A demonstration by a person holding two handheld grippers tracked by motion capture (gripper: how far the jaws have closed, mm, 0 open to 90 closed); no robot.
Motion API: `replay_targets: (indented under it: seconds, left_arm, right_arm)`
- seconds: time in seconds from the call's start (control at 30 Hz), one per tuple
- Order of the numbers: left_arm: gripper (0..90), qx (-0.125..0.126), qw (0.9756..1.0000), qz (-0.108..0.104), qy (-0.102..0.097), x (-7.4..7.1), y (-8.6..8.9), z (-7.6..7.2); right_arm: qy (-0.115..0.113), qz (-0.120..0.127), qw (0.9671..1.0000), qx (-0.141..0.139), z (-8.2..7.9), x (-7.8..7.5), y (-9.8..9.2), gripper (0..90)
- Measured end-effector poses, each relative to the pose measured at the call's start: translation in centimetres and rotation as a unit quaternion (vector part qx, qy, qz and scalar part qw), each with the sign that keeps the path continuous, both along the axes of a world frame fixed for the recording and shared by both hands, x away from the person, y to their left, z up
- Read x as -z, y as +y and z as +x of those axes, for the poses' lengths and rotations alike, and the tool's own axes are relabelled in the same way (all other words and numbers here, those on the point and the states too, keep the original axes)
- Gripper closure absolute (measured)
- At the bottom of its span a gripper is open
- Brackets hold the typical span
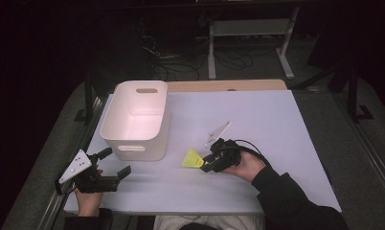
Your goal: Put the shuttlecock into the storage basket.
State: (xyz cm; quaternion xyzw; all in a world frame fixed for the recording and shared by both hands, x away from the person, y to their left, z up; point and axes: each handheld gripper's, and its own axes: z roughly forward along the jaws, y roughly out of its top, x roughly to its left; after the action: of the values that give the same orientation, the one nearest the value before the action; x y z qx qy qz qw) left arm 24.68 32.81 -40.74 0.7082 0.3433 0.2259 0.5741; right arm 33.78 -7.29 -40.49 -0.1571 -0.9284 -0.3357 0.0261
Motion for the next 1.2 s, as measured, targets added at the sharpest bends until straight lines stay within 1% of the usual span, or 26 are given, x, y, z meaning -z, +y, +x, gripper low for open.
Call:
replay_targets:
  seconds: [0.33, 0.5, 0.53, 0.73, 0.83, 0.9, 1.1, 1.2]
  left_arm:
    - [0.0, 0.0, 1.0, 0.0, 0.0, 0.0, 0.0, 0.0]
    - [0.0, 0.0, 1.0, 0.0, 0.001, 0.0, 0.0, 0.0]
    - [0.0, 0.0, 1.0, 0.0, 0.001, 0.0, 0.0, 0.0]
    - [0.0, -0.001, 1.0, 0.001, 0.001, 0.0, 0.0, 0.0]
    - [0.0, 0.0, 1.0, 0.001, 0.001, 0.0, 0.0, 0.0]
    - [0.0, 0.0, 1.0, 0.001, 0.001, 0.0, 0.0, 0.0]
    - [0.0, -0.001, 1.0, 0.001, 0.001, 0.0, 0.0, 0.0]
    - [0.0, -0.001, 1.0, 0.001, 0.001, 0.0, 0.0, 0.0]
  right_arm:
    - [-0.008, 0.007, 0.9999, -0.006, 0.2, -1.6, 0.4, 63.7]
    - [-0.011, 0.01, 0.9999, -0.005, 0.3, -2.2, 0.2, 63.8]
    - [-0.012, 0.014, 0.9998, -0.004, 0.5, -2.6, 0.1, 63.7]
    - [-0.016, 0.018, 0.9997, -0.002, 0.8, -3.3, 0.0, 63.8]
    - [-0.015, 0.019, 0.9997, -0.002, 0.9, -3.6, -0.1, 63.8]
    - [-0.012, 0.025, 0.9996, -0.002, 1.0, -3.8, -0.2, 63.8]
    - [-0.018, 0.027, 0.9995, -0.001, 1.4, -4.8, -0.4, 63.8]
    - [-0.02, 0.023, 0.9995, -0.001, 1.5, -5.1, -0.3, 63.8]
